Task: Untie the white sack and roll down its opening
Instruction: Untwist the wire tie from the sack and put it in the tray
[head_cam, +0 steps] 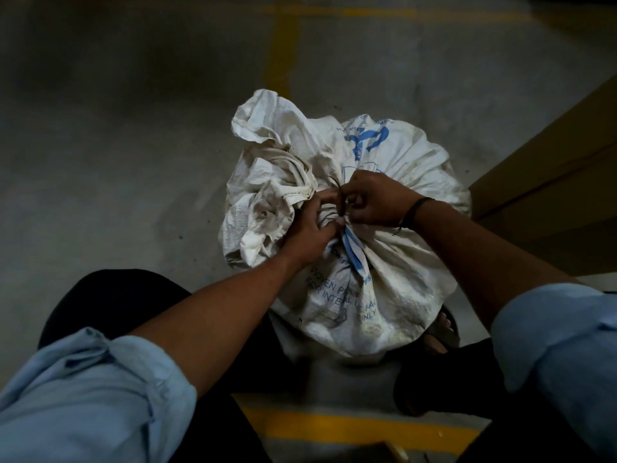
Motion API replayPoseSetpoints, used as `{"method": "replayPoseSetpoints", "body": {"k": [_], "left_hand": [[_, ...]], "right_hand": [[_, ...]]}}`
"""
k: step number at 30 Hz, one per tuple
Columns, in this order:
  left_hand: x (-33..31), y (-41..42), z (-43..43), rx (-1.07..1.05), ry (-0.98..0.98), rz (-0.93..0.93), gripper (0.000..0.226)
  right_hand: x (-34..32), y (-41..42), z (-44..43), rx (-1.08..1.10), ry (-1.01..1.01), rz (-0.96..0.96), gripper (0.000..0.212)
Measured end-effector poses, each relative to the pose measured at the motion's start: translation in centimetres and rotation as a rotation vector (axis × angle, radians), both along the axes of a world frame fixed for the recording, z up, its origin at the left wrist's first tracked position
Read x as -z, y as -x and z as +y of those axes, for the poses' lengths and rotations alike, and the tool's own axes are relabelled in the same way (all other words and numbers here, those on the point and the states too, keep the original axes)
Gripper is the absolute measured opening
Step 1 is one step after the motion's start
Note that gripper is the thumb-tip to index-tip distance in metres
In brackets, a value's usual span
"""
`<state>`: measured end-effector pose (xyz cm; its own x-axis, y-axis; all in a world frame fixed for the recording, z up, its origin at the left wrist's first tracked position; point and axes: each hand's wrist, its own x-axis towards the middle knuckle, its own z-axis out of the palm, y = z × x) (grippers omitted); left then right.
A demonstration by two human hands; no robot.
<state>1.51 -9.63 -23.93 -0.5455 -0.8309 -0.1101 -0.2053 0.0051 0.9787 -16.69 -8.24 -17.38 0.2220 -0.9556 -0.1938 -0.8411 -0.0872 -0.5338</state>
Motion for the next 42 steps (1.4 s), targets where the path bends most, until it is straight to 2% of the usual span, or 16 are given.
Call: {"method": "replayPoseSetpoints", "body": {"k": [9,18,24,31,35,39,42], "left_hand": [[0.2,0.1,-0.2,-0.016,-0.004,-0.049,0.045],[0.4,0.2,-0.4,-0.051,-0.042,-0.099,0.049],[-0.4,0.5,0.0,-0.095,-0.105,-0.123,0.047],[-0.7,0.3,0.5,-0.06,-0.067,-0.234,0.05],[-1.0,0.3,0.5,-0.054,-0.022,-0.209,0.047],[-1.2,0.2,0.3,-0.005,0.024,-0.152,0.048],[-1.1,0.3,0.3,-0.022,0.033,-0.131,0.047]], "right_hand": [[-0.1,-0.1,-0.1,-0.026,0.019,0.033,0.032],[-0.7,-0.6,-0.2,-0.124,0.111,0.046,0.022],[-0.5,-1.2,-0.9,-0.129,0.041,0.117,0.027],[-0.7,-1.7,-1.4,-0.106,-0.04,0.228,0.019],[-0.9,-1.0,-1.4,-0.087,-0.082,0.213,0.029],[-1.2,0.8,-1.2,-0.018,-0.061,0.134,0.006],[-1.1,1.1,-0.5,-0.024,-0.039,0.048,0.025]]}}
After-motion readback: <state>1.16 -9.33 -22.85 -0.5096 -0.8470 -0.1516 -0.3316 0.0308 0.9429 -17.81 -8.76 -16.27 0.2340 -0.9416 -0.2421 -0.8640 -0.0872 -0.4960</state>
